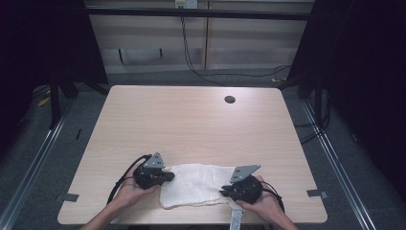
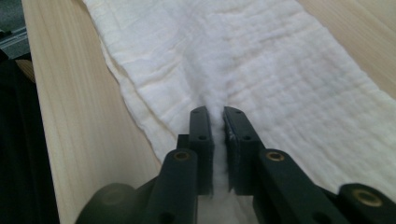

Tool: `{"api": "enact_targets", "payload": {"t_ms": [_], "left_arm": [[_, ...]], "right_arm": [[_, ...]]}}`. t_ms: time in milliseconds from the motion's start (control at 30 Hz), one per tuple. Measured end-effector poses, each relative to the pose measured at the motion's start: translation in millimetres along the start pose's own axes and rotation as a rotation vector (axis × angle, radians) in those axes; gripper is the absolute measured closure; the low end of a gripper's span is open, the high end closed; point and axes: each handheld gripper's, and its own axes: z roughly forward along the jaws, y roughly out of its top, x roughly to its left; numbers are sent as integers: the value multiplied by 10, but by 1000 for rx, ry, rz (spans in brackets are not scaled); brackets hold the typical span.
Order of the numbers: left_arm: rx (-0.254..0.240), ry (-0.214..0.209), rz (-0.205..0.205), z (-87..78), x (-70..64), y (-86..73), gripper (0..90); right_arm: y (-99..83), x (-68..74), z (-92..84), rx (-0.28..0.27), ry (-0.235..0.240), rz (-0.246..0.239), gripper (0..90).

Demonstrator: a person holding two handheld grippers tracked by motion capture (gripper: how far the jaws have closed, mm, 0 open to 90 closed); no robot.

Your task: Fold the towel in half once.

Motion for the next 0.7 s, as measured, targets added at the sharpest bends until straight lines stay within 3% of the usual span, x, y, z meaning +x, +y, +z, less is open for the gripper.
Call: {"api": "enact_targets", "payload": {"t_ms": [167, 433, 600, 667, 700], "left_arm": [[-15, -32, -24, 89, -18, 68, 874], [-18, -65, -12, 309, -128, 269, 874], [-13, -80, -2, 348, -212, 307, 873], [-21, -100, 4, 347, -191, 297, 867], [-15, -89, 12, 336, -190, 300, 853]], "right_arm": [[-82, -72, -84, 2, -17, 41, 854], [-283, -176, -266, -3, -42, 79, 857], [-386, -176, -355, -7, -59, 94, 851], [-385, -187, -355, -9, -60, 100, 764], [-381, -195, -349, -16, -49, 106, 693]]}}
